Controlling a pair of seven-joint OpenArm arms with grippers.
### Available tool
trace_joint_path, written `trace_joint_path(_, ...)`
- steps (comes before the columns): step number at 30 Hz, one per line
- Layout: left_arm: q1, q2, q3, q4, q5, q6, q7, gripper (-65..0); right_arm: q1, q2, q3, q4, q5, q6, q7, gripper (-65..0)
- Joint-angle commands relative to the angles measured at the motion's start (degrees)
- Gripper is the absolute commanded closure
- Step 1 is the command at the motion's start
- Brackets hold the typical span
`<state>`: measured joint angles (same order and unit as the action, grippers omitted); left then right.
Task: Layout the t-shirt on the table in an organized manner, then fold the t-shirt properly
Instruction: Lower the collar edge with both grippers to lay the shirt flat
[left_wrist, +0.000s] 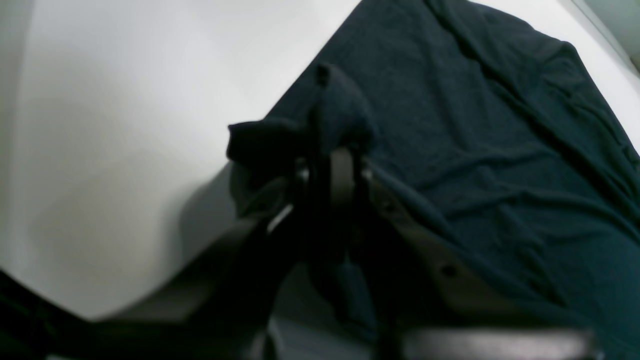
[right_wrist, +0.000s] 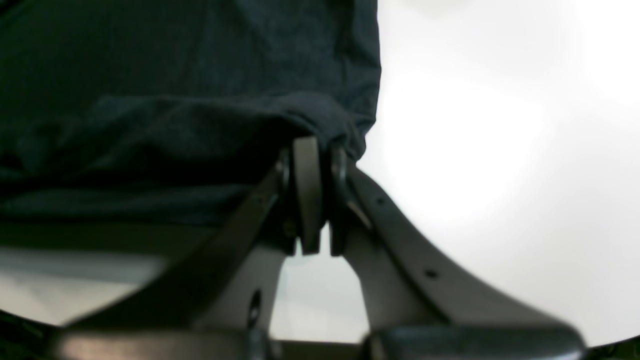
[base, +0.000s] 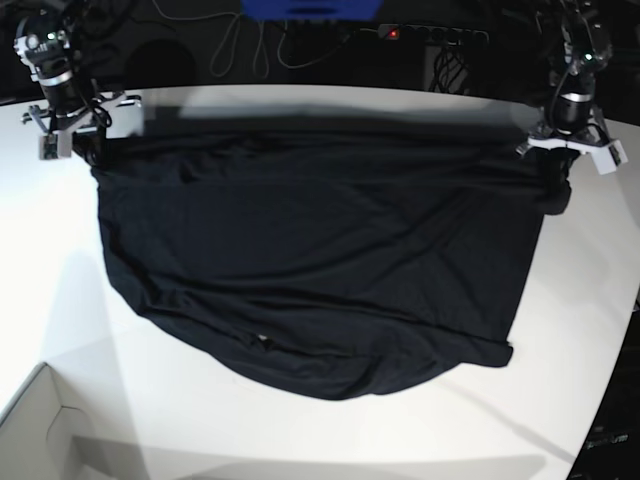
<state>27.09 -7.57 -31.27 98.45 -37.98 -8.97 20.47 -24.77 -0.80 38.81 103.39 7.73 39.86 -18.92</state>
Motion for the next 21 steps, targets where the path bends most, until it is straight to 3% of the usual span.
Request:
trace_joint_path(1,-1.5,-0.6,-0.4,1.0,-0.3,0.0,-1.7,0.0,1.0,0.7,0.2,1.0,0.8,0.1,1.8,0.0)
trace_joint_path(3,-2.9,-0.6,-0.4,0.5,-0.3,0.0,-0.8,0.0,2.0,0.7,0.2,0.9,0.8,0.1,1.8,0.0)
trace_joint_path(14,-15.8,-0.2,-6.1,0.3,0.3,0.0,15.6,0.0,6.8,0.7,0.2,0.7,0.8,0.1,1.7,0.0)
trace_joint_path(21,-21.0,-0.5,-7.3,-3.5,0.3,0.0,18.3,0.0,10.3,0.8,0.2,-3.7,0.8,0.1,1.7,0.0)
